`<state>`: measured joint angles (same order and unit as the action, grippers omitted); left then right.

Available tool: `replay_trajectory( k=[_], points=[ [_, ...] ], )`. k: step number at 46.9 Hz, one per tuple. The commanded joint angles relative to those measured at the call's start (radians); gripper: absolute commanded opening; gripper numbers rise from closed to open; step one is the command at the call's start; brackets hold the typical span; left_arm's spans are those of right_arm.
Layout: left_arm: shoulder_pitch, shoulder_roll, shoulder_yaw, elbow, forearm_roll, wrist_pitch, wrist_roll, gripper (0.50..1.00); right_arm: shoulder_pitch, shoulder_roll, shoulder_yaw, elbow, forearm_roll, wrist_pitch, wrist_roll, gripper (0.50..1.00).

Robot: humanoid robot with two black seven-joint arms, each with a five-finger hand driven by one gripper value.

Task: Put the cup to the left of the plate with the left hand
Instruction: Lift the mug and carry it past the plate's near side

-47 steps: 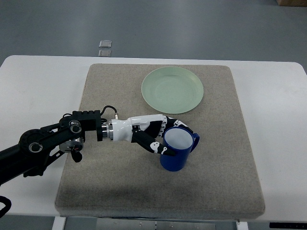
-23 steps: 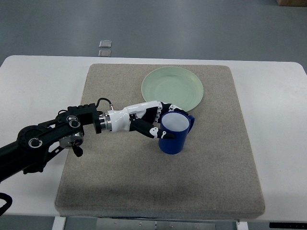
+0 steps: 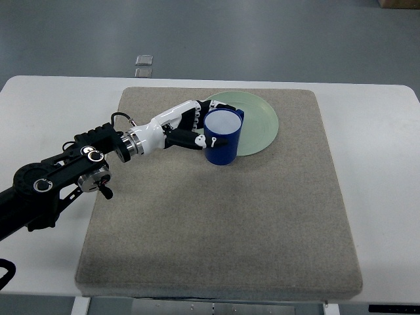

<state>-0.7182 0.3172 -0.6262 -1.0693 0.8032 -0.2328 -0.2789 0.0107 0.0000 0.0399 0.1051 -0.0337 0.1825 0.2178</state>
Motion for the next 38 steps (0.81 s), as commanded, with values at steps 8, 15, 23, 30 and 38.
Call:
replay_trajectory(
  k=[8, 15, 23, 30, 38],
  points=[
    [0.006, 0.014, -0.055, 0.040, -0.004, 0.095, 0.000, 0.563, 0.000, 0.000, 0.000, 0.001, 0.000, 0.000, 0.000, 0.932],
    [0.005, 0.014, -0.072, 0.121, -0.005, 0.101, 0.000, 0.572, 0.000, 0.000, 0.000, 0.001, 0.000, 0.000, 0.000, 0.932],
    [0.005, 0.020, -0.101, 0.189, -0.007, 0.081, -0.006, 0.578, 0.000, 0.000, 0.000, -0.001, 0.000, 0.000, 0.000, 0.932],
    [0.003, 0.020, -0.121, 0.227, -0.030, 0.052, -0.014, 0.578, 0.000, 0.000, 0.000, -0.001, 0.000, 0.000, 0.000, 0.932],
    [0.003, 0.020, -0.127, 0.282, -0.064, 0.013, -0.017, 0.578, 0.000, 0.000, 0.000, 0.001, 0.000, 0.000, 0.000, 0.932]
  ],
)
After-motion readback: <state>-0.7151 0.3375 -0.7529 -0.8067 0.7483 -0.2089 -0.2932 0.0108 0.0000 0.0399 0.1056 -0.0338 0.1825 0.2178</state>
